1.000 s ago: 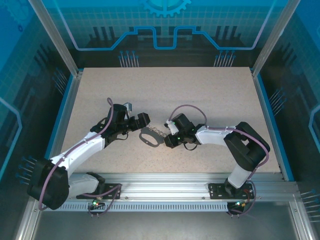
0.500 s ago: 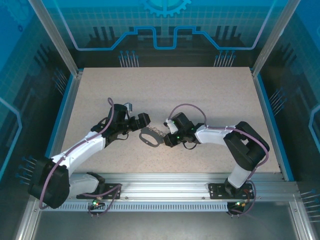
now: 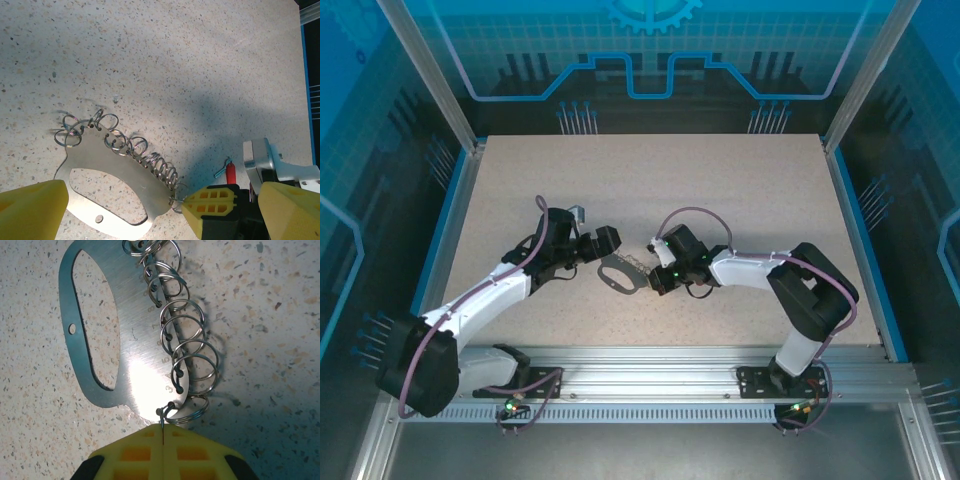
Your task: Put the keys on the keyring
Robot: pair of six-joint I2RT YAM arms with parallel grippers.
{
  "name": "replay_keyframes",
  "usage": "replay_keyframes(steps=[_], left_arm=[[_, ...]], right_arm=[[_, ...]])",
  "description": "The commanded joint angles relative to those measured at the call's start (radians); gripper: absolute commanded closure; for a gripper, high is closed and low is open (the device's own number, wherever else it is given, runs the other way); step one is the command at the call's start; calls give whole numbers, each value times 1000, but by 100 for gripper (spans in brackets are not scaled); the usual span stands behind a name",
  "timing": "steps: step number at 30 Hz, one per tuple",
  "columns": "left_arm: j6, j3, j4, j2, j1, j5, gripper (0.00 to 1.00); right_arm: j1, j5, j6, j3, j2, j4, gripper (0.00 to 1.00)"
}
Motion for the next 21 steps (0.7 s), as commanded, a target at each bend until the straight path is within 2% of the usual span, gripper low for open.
replay_keyframes(steps=[1,13,21], left_arm=[[-1,22,38,5,7,23,1],[18,145,-44,56,7,27,1],[134,210,-79,35,9,50,1]], right_arm=[[13,22,1,28,-38,-64,100],[37,106,30,135,-148,-97,100],[35,103,-27,289,-145,-161,100]])
